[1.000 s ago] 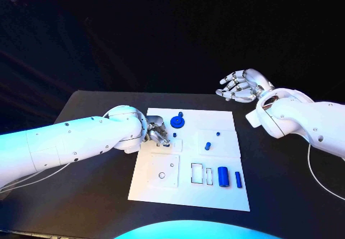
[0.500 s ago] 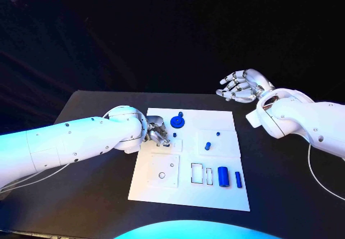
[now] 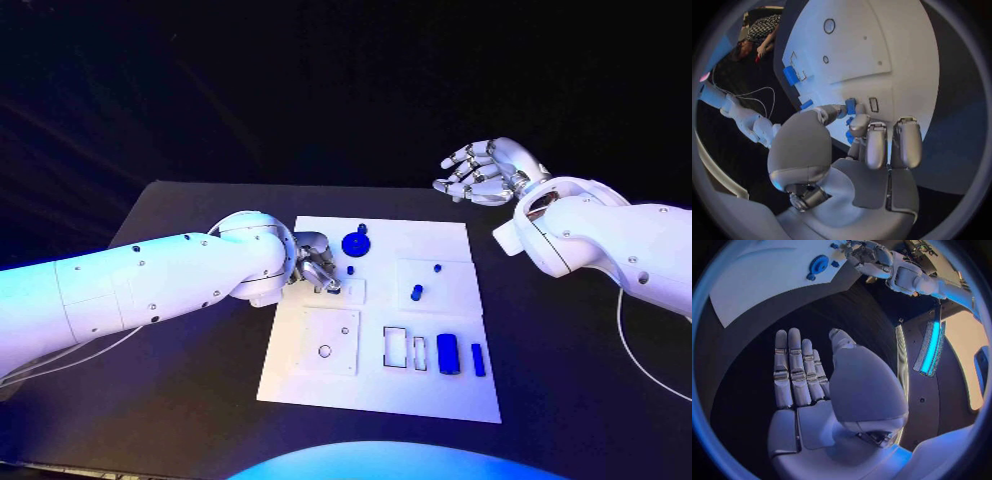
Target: Assemble the parts on the task board
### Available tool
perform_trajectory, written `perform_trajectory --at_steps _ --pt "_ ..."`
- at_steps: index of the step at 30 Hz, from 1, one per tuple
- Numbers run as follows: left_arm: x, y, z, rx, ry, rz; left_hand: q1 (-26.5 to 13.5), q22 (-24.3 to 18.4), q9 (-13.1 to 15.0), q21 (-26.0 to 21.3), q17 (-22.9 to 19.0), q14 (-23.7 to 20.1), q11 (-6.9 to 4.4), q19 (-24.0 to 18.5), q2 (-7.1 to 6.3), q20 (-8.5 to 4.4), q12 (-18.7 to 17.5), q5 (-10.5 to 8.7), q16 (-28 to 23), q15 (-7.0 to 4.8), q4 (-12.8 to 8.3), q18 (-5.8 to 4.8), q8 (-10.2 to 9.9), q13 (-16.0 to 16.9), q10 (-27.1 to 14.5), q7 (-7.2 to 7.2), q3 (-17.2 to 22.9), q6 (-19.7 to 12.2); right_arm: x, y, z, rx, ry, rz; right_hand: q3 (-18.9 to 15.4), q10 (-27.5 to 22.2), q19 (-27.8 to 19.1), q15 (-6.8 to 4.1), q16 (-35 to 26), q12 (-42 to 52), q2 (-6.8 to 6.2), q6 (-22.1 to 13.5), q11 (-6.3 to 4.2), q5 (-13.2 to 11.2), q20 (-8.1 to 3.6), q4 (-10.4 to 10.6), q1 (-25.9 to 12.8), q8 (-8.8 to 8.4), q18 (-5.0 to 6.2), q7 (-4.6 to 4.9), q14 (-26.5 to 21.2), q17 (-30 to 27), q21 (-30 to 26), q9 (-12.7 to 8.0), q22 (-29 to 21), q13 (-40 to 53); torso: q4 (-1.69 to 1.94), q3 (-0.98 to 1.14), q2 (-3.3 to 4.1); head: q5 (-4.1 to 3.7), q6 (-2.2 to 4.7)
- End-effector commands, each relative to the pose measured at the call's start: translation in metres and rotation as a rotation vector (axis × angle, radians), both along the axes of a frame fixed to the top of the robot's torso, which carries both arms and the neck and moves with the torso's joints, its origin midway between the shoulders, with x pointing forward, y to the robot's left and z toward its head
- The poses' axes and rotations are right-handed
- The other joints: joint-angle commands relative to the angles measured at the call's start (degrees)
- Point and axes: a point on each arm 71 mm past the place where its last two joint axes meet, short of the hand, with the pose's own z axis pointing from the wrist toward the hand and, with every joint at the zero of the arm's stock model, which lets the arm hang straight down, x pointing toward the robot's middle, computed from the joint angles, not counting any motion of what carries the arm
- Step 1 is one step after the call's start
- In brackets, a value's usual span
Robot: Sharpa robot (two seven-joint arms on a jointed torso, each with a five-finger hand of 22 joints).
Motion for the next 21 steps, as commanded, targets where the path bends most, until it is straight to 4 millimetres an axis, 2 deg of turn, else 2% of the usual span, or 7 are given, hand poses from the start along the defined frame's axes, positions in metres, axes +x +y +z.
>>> perform_trajectory --at_steps 1,14,21 --pt "-0.0033 -0.0025 -0.0047 -0.002 0.054 -0.014 -0.6 0.2 0.2 0.3 7.1 4.1 -0.01 0.6 0.28 -0.07 0.4 -0.07 0.4 -0.55 -9.9 -0.5 0.2 0.1 0.4 -0.9 10.3 0.9 -0.0008 0.0018 0.0002 -0.004 -0.006 0.017 0.3 0.0 0.0 -0.03 -0.1 -0.4 0.07 -0.4 0.31 0.0 0.18 -0.1 0.5 0.28 0.63 2.73 -0.2 -0.1 -0.4 -0.1 0.0 -0.1 -0.02 0.05 0.02 0.01 -0.07" --pt "-0.0008 -0.0014 -0.005 -0.026 0.059 0.011 -1.6 0.9 0.7 0.5 7.7 4.3 -0.33 1.1 1.14 -0.3 0.7 -0.42 0.8 -0.81 -9.3 -0.66 0.2 0.6 1.1 -1.28 9.8 1.3 -0.0009 0.0019 0.0003 -0.003 -0.006 0.017 0.3 0.0 0.0 -0.03 -0.1 -0.4 0.07 -0.4 0.31 0.0 0.18 -0.1 0.5 0.28 0.63 2.73 -0.2 -0.1 -0.4 -0.1 0.0 -0.1 -0.02 0.09 0.05 -0.12 -0.18" --pt "-0.0009 -0.0015 -0.0049 -0.036 0.064 0.016 -3.5 2.0 1.3 0.7 8.7 4.5 -0.8 1.9 1.83 -0.61 1.3 -1.38 1.6 -1.19 -7.9 -0.9 -0.1 1.4 2.0 -1.92 6.1 1.9 -0.001 0.0017 0.0002 -0.004 -0.005 0.017 0.3 0.0 0.0 -0.03 -0.1 -0.4 0.07 -0.4 0.31 0.0 0.18 -0.1 0.5 0.28 0.63 2.73 -0.2 -0.1 -0.4 -0.1 0.0 -0.1 0.0 0.06 0.07 -0.24 -0.34"
